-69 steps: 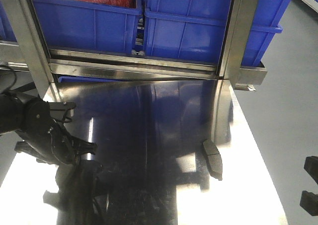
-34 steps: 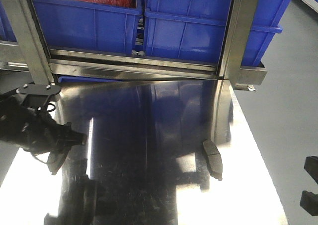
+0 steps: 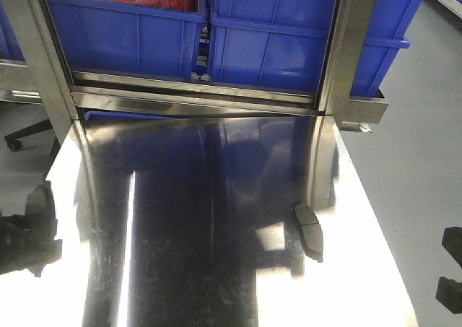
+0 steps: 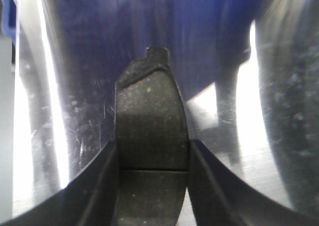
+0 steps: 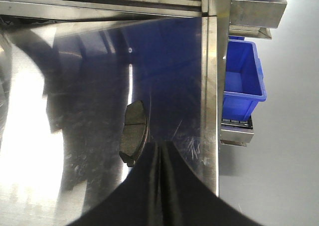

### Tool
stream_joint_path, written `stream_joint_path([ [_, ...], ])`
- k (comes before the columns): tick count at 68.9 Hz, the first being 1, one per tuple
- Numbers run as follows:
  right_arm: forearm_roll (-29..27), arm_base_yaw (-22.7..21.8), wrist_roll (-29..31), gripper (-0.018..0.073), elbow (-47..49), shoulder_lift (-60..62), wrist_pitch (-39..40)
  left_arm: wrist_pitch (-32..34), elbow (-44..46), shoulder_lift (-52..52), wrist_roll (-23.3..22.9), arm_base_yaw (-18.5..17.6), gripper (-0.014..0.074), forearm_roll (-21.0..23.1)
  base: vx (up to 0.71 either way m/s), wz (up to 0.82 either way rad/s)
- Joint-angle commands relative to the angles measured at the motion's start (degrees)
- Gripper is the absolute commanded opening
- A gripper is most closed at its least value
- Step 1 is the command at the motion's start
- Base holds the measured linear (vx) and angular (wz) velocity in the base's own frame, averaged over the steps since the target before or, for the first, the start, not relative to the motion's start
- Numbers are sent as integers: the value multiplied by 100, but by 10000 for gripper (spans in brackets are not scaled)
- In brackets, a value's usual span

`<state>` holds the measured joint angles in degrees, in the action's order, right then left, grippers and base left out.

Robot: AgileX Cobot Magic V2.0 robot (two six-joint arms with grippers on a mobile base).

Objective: Move and align brake pads A on conveyor
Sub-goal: 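Close the left gripper on the brake pad and lift it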

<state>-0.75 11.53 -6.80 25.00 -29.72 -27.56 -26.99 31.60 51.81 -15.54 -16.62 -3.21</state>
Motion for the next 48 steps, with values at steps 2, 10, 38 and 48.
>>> stream_joint_path([
  [2,18,-17,43,-10,149,-30,386,288,18,-595,0,0,135,-43,0,0],
  [10,18,-17,43,-10,149,-30,386,54,-9,-960,0,0,135,-37,0,0],
  [38,18,-17,43,-10,149,-30,386,0,-9,-1213,0,0,135,-37,0,0],
  [48,18,-17,43,-10,149,-30,386,0,-9,-1213,0,0,135,-37,0,0],
])
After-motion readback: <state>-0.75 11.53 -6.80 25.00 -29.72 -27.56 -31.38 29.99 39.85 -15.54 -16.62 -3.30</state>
